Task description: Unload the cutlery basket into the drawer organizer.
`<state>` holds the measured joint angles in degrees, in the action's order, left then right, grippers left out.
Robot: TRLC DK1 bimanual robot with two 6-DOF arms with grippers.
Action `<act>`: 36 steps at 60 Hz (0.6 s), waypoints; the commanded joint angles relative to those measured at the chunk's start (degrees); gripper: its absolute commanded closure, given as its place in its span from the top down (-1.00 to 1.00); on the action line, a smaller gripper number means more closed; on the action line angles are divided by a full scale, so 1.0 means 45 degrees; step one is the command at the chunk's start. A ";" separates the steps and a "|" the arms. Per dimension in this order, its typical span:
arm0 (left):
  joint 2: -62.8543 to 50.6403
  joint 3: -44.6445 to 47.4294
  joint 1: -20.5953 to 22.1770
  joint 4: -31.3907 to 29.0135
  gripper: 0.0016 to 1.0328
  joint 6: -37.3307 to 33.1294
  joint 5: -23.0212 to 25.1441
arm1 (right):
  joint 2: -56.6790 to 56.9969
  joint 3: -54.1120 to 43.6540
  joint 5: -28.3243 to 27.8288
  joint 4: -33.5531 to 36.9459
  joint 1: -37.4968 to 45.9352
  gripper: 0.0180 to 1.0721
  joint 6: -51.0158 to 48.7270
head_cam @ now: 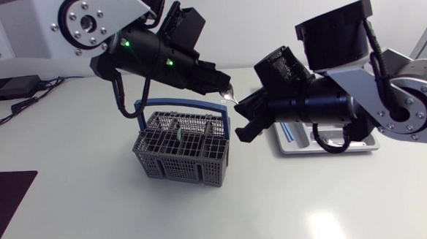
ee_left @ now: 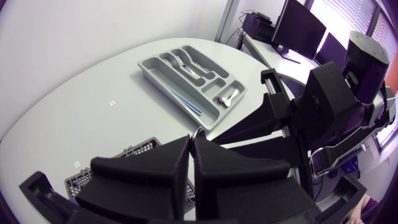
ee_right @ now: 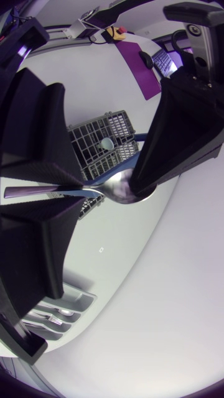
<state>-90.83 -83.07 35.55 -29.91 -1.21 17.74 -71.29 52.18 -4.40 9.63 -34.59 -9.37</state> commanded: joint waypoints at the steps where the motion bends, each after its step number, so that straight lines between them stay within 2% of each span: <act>1: -0.0031 -0.0388 0.0049 -0.0052 -0.81 0.0348 0.0140 | -0.0096 0.0259 0.0139 0.0087 -0.0068 -0.80 0.0226; 5: 0.0125 -0.0369 -0.0049 -0.0013 -0.53 0.0465 0.0140 | 0.0002 0.0220 0.0041 0.0165 -0.0087 -0.81 0.0206; 6: 0.0184 -0.0349 -0.0127 0.0026 -0.37 0.0523 0.0121 | 0.0021 0.0201 0.0022 0.0224 -0.0087 -0.81 0.0206; 9: 0.0301 -0.0330 -0.0185 0.0143 -0.06 0.0621 0.0140 | 0.0080 0.0161 -0.0037 0.0302 -0.0087 -0.81 0.0167; 13: 0.0477 -0.0330 -0.0361 0.0241 0.21 0.0758 0.0121 | 0.0216 0.0064 -0.0115 0.0360 -0.0087 -0.82 0.0148; 16: 0.0731 -0.0271 -0.0537 0.0377 0.49 0.0856 0.0121 | 0.0353 -0.0034 -0.0232 0.0439 -0.0087 -0.83 0.0109; 18: 0.0906 -0.0232 -0.0713 0.0495 0.58 0.0914 0.0121 | 0.0431 -0.0092 -0.0310 0.0478 -0.0048 -0.83 0.0050; 23: 0.1238 -0.0212 -0.1123 0.0885 0.64 0.0973 0.0082 | 0.0763 -0.0288 -0.0486 0.0692 0.0089 -0.83 -0.0184; 28: 0.1336 -0.0427 -0.1631 0.0670 0.64 0.0875 0.0082 | 0.1252 -0.0581 -0.1053 0.1025 0.0499 -0.83 -0.0751; 34: 0.1121 -0.0837 -0.2002 -0.0599 0.64 -0.0355 0.0062 | 0.1838 -0.0932 -0.2146 0.1650 0.1632 -0.83 -0.1981; 36: 0.1160 -0.0623 -0.1924 -0.0892 0.63 -0.1000 0.0062 | 0.1955 -0.1010 -0.2752 0.2138 0.2511 -0.83 -0.2860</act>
<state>-85.82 -85.12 27.07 -31.11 -1.23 17.74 -64.23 49.91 -13.93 16.51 -28.36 -15.97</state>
